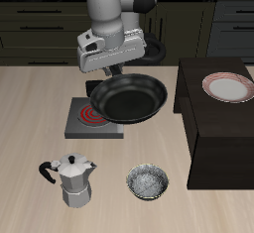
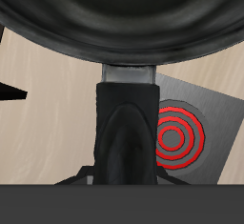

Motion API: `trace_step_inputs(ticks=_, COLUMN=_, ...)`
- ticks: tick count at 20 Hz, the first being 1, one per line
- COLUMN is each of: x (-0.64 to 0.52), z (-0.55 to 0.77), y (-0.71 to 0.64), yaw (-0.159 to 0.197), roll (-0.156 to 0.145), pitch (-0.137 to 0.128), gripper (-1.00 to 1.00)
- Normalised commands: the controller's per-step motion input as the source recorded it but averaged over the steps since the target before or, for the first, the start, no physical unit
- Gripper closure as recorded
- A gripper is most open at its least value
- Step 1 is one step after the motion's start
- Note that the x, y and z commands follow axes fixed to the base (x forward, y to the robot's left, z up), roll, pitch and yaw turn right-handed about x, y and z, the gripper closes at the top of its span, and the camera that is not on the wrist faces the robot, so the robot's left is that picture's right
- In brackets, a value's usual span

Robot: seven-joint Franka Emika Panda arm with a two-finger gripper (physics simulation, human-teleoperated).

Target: Place the frypan on the top layer of the shelf

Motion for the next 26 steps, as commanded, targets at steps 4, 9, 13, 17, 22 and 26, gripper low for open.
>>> trace_step_inputs(ticks=4, x=0.03, z=0.02, y=-0.09, yaw=0.062, roll=0.035, pitch=-0.017, gripper=1.0)
trace_step_inputs(ticks=9, x=0.09, z=0.03, y=-0.17, yaw=0.082, roll=-0.013, pitch=-0.02, gripper=1.0)
trace_step_inputs(ticks=13, x=-0.01, z=0.08, y=-0.07, yaw=0.06, roll=0.026, pitch=-0.017, gripper=1.0)
trace_step_inputs(ticks=17, x=0.01, z=0.06, y=-0.11, yaw=0.14, roll=0.019, pitch=-0.008, gripper=1.0)
trace_step_inputs(ticks=22, x=0.0, z=0.09, y=-0.06, yaw=0.114, roll=0.022, pitch=-0.032, gripper=1.0)
trace_step_inputs(ticks=26, x=0.04, z=-0.02, y=0.03, yaw=0.106, roll=0.045, pitch=0.046, gripper=1.0)
